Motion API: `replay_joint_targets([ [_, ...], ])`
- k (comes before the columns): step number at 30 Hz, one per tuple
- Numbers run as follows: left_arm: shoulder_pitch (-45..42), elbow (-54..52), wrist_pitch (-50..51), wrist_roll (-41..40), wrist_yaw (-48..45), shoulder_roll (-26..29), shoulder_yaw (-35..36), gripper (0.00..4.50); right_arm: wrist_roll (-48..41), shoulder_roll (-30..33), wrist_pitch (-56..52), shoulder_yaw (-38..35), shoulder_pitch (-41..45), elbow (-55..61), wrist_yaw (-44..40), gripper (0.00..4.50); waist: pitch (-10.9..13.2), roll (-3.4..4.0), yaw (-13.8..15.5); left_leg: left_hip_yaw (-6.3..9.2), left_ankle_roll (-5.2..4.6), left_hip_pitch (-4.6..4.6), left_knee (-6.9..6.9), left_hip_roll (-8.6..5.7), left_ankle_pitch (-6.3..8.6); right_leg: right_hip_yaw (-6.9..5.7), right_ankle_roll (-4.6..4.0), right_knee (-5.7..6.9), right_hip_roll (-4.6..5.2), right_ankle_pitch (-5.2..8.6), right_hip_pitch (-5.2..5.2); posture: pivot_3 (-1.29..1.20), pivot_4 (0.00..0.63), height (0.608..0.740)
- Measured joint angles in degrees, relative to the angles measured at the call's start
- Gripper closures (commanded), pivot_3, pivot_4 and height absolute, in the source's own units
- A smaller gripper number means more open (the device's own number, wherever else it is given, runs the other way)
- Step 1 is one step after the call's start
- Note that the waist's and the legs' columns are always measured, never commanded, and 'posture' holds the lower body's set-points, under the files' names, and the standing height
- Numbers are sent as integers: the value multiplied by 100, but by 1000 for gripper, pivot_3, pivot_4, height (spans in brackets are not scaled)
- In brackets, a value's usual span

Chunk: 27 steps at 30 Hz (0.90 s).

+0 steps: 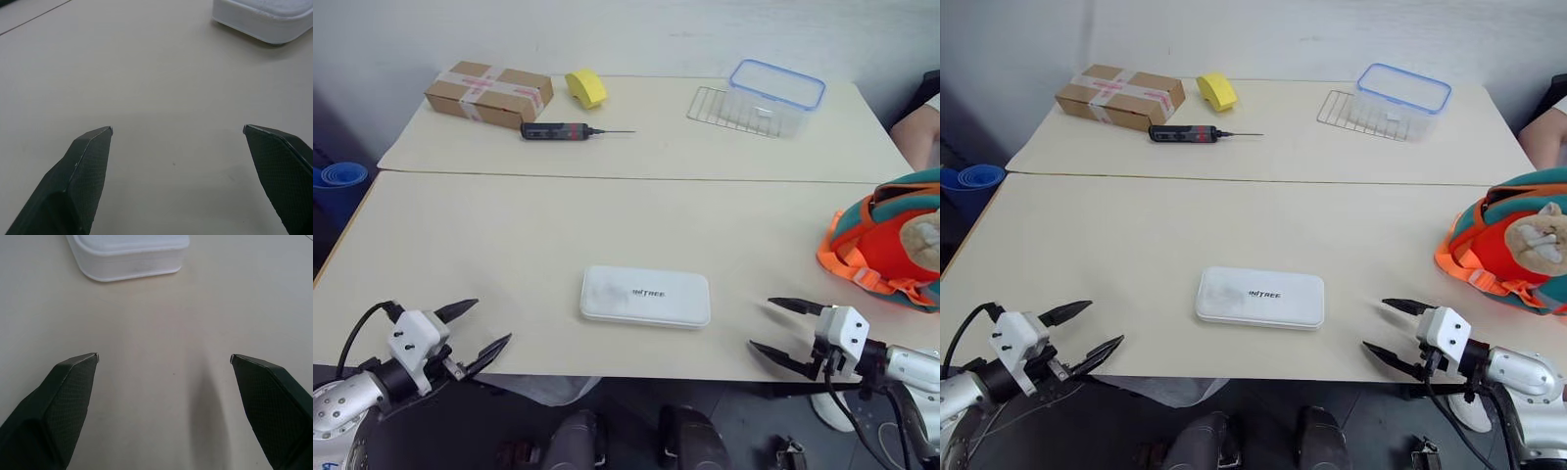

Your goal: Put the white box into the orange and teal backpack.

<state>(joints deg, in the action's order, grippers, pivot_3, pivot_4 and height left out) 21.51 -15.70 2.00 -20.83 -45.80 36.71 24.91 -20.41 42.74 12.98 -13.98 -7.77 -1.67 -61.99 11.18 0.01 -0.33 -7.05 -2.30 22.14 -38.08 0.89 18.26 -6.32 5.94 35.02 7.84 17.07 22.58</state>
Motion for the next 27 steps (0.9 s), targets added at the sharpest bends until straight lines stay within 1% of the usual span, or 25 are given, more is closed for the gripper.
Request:
replay_joint_targets([
  [4,-33,-1,76,-53,-50,14,-22,0,-252,47,-377,-43,21,162,-14,69,0,0,15,0,-1,0,0,0,0,-1,0,0,0,0,0,0,150,740],
  [7,-311,-1,261,-152,-52,20,-61,0,-583,87,-871,-11,-5,405,-211,664,0,0,39,2,-22,0,-1,0,-12,-1,0,2,0,0,-1,0,150,740],
  [8,-442,-10,308,-163,-41,35,-90,0,-645,91,-985,-9,-5,492,-239,999,0,0,50,3,-21,0,-3,0,-12,-2,0,2,1,0,-3,0,150,740],
  [11,-1113,-99,888,-136,235,165,-373,609,-607,120,-1193,71,50,645,-277,2014,-1,-1,83,6,-20,-1,-6,-3,-12,-4,1,5,2,-1,-9,0,150,740],
  [12,-1400,-137,1098,-121,347,174,-518,930,-540,119,-1196,180,144,654,-264,2421,-1,-2,80,5,-20,0,-8,-3,-13,-4,3,6,1,-2,-7,0,150,740],
  [13,-1623,-156,1253,-106,429,175,-659,1201,-469,112,-1188,273,232,660,-250,2732,-1,-2,73,5,-23,-1,-8,-4,-16,-4,4,8,1,-2,-8,0,150,740],
  [15,-2072,-139,1586,-9,578,146,-1061,1887,-252,104,-1171,483,452,643,-202,3498,-1,-2,49,2,-26,-1,-7,-6,-19,-5,5,14,-7,-3,-5,0,150,740],
  [17,-2399,-48,1706,117,630,43,-1424,2545,-93,101,-1172,627,602,562,-196,4208,-1,-2,30,-1,-24,-1,-7,-5,-19,-5,5,42,-17,-3,-4,0,150,740],
  [18,-2551,52,1724,175,636,-10,-1575,2880,-28,99,-1167,722,679,550,-207,4493,-1,-2,27,-3,-23,0,-10,-4,-20,-6,5,45,-20,-3,-2,0,150,740],
  [20,-2789,238,1726,323,633,-71,-1879,3522,75,90,-1138,918,802,543,-250,4500,-1,-3,25,-6,-24,-1,-10,-3,-26,-6,5,46,-23,-3,-2,0,150,740],
  [23,-3029,529,1735,404,488,-117,-2191,4430,198,-91,-1169,1162,1086,473,-186,4500,-1,-3,20,-9,-25,-1,-18,-3,-30,-5,5,48,-23,-3,-1,0,150,740],
  [27,-3163,629,1716,429,180,-134,-2545,4471,321,-239,-1314,1360,1415,442,-4,4500,-1,-3,25,-6,-25,0,-19,-3,-30,-1,5,50,-19,-3,-1,0,150,740],
])
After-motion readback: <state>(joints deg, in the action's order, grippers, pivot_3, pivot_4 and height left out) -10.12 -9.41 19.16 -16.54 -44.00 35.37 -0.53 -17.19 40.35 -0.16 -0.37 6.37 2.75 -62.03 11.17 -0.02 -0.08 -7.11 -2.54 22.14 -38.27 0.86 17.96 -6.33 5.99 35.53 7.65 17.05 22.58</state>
